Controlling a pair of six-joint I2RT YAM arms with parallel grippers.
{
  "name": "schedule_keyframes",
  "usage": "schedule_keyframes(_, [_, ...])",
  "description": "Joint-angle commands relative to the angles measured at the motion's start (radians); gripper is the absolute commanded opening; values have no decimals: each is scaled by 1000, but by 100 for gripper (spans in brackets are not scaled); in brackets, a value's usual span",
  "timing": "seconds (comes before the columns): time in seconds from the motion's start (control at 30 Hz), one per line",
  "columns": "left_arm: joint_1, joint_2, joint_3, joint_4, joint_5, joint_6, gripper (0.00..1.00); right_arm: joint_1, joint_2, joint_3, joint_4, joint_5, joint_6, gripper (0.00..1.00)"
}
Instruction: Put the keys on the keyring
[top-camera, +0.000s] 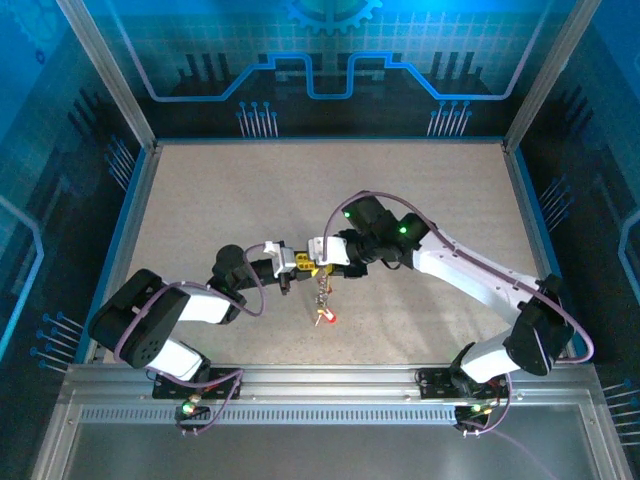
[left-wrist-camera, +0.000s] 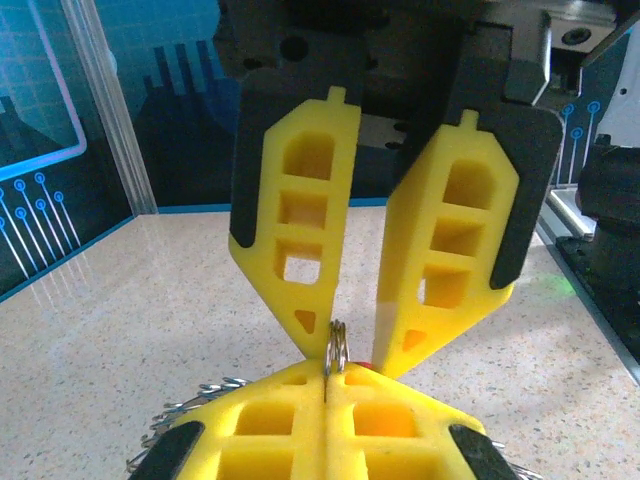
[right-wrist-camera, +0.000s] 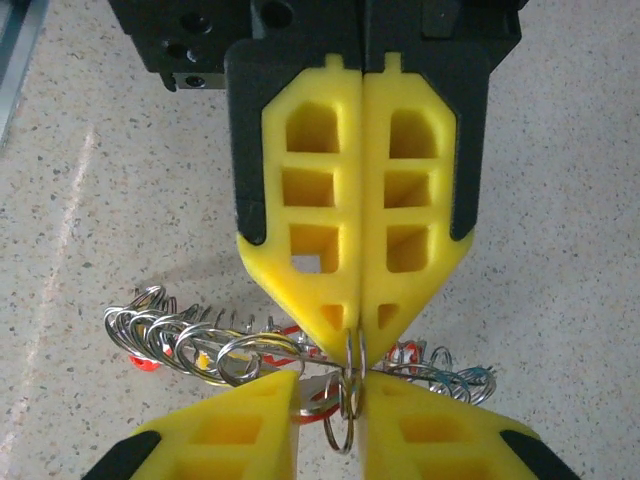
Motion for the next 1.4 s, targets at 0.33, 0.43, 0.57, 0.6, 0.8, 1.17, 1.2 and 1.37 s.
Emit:
schedule_keyframes(0.33, [19,-56,19,62,128,-39,0,-32,-79,-63,40,-94,13,16])
schedule_keyframes(0.43, [19,-61,20,62,129,-45,0,-32,-65,-60,41,-115,12,16])
schedule_keyframes(0.57, [19,-69,23,62,120,-45,0,-33,-55,-73,68,-133,24,12])
schedule_keyframes(0.6, [20,-73,23,62,114,-47,0,-35,-50,-75,68,-135,24,11])
schedule_keyframes(0.8, [19,-94,14,62,55,-27,0,-46,-48,-101,66,-109,27,5])
schedule_keyframes(1.17, [19,-95,30,62,71,-35,0,-74,-96,-132,111,-140,55,8])
schedule_keyframes(1.2, [19,-94,31,62,72,-35,0,-77,-103,-133,115,-153,56,5])
schedule_keyframes(1.37, [19,-97,31,62,72,-46,0,-100,-135,-141,123,-196,63,13])
